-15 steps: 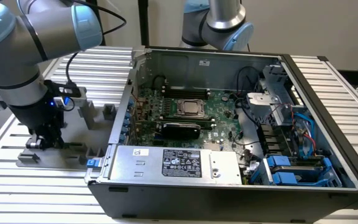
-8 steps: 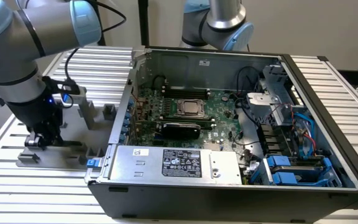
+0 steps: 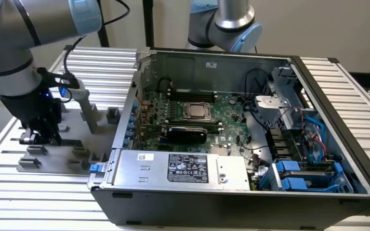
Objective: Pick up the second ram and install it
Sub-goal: 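Pick up the second ram and move it above second insertion slot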
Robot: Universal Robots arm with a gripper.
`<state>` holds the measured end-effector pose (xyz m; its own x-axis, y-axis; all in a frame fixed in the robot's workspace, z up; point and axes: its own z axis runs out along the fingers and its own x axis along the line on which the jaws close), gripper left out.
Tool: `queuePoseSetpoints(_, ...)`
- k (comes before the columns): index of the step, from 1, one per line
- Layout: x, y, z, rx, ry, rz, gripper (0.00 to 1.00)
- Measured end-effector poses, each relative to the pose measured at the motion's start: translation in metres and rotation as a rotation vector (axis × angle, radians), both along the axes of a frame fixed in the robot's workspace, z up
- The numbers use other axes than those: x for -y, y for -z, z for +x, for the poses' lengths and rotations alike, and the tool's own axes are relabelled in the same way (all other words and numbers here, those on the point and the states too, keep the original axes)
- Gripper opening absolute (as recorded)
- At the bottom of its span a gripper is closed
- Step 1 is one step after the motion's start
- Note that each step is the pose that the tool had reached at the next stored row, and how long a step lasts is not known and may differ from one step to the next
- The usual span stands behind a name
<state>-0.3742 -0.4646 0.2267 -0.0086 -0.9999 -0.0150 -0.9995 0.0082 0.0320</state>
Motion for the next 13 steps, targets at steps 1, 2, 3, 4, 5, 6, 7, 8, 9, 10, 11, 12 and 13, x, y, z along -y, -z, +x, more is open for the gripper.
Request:
queuePoseSetpoints(1,0.0000,-0.0044,0.000,0.0002,0.000,0.0002,0.00)
queuePoseSetpoints(2,0.0000,-0.0089,0.000,0.0001,0.000,0.0003,0.00)
queuePoseSetpoints(3,0.0000,-0.0139,0.000,0.0000,0.000,0.0003,0.00)
queuePoseSetpoints(4,0.0000,-0.0181,0.000,0.0001,-0.001,0.0004,0.00)
queuePoseSetpoints(5,0.0000,-0.0227,0.000,0.0001,-0.001,0.0004,0.00)
queuePoseSetpoints(6,0.0000,-0.0272,0.000,0.0001,-0.001,0.0005,0.00)
queuePoseSetpoints(7,0.0000,-0.0317,0.000,0.0001,-0.001,0.0006,0.00)
queuePoseSetpoints(8,0.0000,-0.0363,0.000,0.0001,-0.001,0.0005,0.00)
queuePoseSetpoints(9,0.0000,-0.0408,0.000,0.0001,-0.002,0.0005,0.00)
queuePoseSetpoints(10,0.0000,-0.0457,0.000,0.0002,-0.002,0.0005,0.00)
queuePoseSetpoints(11,0.0000,-0.0499,0.000,0.0001,-0.002,0.0005,0.00)
queuePoseSetpoints(12,0.0000,-0.0547,0.000,0.0001,-0.002,0.0005,0.00)
queuePoseSetpoints(13,0.0000,-0.0592,0.000,0.0002,-0.003,0.0005,0.00)
